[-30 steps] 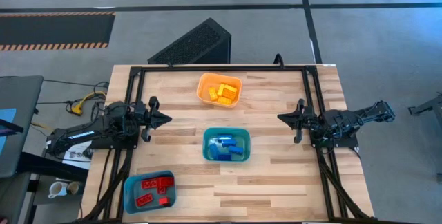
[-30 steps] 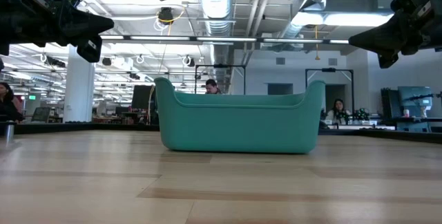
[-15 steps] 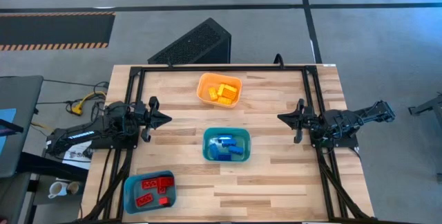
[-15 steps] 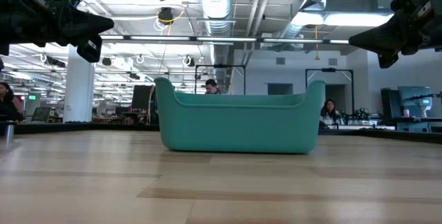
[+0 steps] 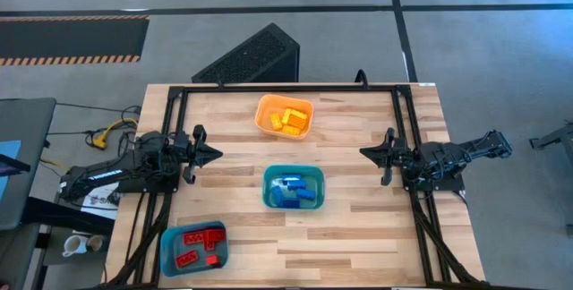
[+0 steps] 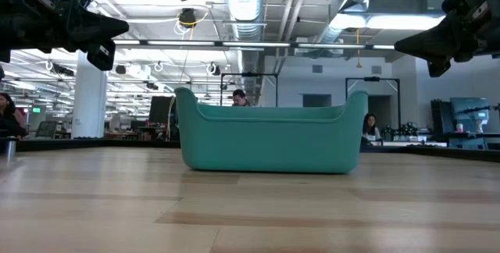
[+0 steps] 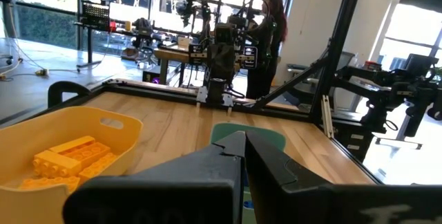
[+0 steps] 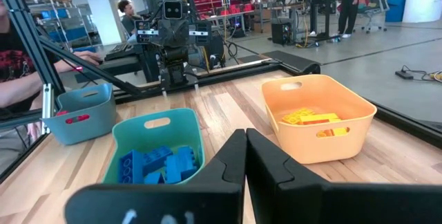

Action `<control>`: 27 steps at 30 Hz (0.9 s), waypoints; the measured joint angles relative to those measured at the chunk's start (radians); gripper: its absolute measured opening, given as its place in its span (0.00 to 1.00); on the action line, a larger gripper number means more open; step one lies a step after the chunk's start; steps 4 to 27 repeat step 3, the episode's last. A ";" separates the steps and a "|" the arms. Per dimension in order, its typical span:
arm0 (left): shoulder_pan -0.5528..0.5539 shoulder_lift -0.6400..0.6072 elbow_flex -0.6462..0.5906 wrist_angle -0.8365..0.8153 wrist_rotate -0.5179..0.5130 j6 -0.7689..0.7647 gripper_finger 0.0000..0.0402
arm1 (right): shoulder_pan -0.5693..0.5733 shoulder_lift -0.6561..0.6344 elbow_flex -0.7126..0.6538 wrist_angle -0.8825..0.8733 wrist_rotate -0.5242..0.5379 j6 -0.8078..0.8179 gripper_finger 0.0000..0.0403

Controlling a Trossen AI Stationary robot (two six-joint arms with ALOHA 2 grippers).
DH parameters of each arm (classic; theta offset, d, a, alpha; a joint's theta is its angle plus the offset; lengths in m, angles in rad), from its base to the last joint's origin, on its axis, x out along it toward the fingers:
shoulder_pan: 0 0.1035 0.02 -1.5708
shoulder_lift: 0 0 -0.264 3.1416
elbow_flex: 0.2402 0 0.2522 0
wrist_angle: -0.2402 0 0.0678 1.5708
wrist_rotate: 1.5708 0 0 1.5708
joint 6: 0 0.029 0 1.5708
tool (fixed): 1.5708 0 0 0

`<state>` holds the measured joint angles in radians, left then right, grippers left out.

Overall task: Sort & place blocks by color
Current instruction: Return to Home Position

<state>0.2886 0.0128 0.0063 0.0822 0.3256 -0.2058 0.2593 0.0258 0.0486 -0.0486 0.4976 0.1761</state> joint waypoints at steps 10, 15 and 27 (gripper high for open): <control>0.000 0.000 0.000 0.000 0.000 0.000 0.00 | 0.000 0.000 0.000 0.000 0.000 0.000 0.07; 0.000 0.000 0.000 0.000 0.000 0.000 0.00 | 0.000 0.000 0.000 0.000 0.000 0.000 0.07; 0.000 0.000 0.000 0.000 0.000 0.000 0.00 | 0.000 0.000 0.000 0.000 0.000 0.000 0.07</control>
